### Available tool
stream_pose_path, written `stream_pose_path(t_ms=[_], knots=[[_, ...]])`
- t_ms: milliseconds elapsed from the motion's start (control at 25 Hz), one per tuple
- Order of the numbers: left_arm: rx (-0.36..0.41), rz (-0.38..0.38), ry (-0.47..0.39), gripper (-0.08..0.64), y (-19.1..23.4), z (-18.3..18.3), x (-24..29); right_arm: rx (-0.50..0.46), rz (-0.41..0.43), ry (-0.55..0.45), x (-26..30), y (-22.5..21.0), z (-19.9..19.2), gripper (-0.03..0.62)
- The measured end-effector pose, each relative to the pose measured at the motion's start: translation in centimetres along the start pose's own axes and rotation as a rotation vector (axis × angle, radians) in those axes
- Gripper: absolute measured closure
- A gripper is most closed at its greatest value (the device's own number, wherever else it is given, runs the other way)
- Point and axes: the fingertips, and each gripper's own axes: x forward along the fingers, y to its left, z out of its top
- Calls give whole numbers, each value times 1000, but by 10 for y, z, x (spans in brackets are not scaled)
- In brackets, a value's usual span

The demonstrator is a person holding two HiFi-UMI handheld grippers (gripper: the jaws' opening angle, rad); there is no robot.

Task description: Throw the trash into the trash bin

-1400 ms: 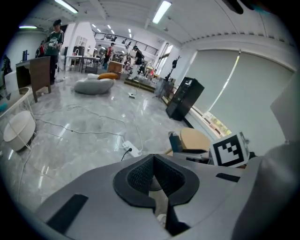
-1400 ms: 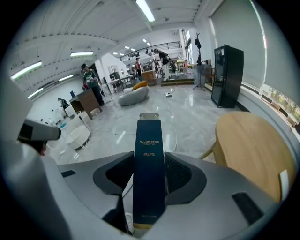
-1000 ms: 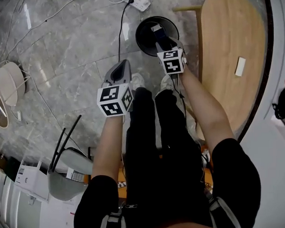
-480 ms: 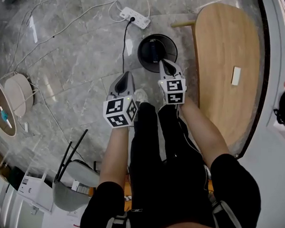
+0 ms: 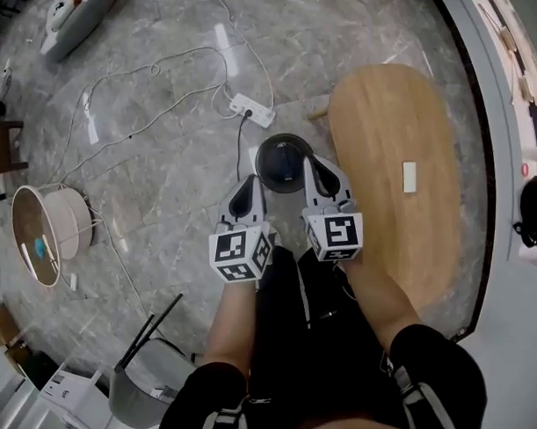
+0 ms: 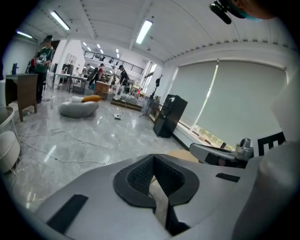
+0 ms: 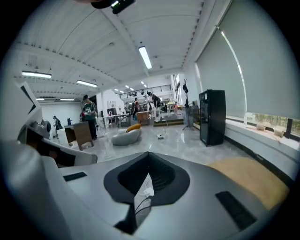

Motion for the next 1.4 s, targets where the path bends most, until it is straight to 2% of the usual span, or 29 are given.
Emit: stream_pose_path(t_ms=[200, 360, 520, 680, 880, 1080, 1160, 1240, 1280, 1320, 1400], knots=[[89, -57, -11, 548, -68, 31, 5, 38, -58, -135, -52, -52, 63, 580], [145, -133, 8, 548, -131, 31, 26, 54, -165, -176, -93, -119, 65, 580], [195, -229, 51, 548, -196, 9, 58, 54, -298, -163, -134, -192, 39, 580], [210, -308, 112, 548, -259, -25, 84, 61, -416, -63, -171, -259, -5, 581], [251, -381, 172, 548, -320, -66, 108, 255, -477, -12, -213, -323, -55, 581], [257, -432, 228, 548, -354, -101, 127, 297, -501, -5, -239, -360, -87, 580], [267, -443, 245, 548, -363, -112, 134, 292, -466, -5, -241, -366, -96, 581], [279, -448, 257, 548, -369, -121, 140, 301, -381, 0, -235, -365, -105, 579], [286, -449, 264, 548, -371, -125, 143, 309, -336, 13, -230, -364, -111, 529], [292, -450, 271, 548, -372, -129, 145, 310, -304, 34, -225, -364, -119, 437], [304, -450, 285, 548, -373, -135, 149, 284, -282, 91, -214, -366, -135, 420]])
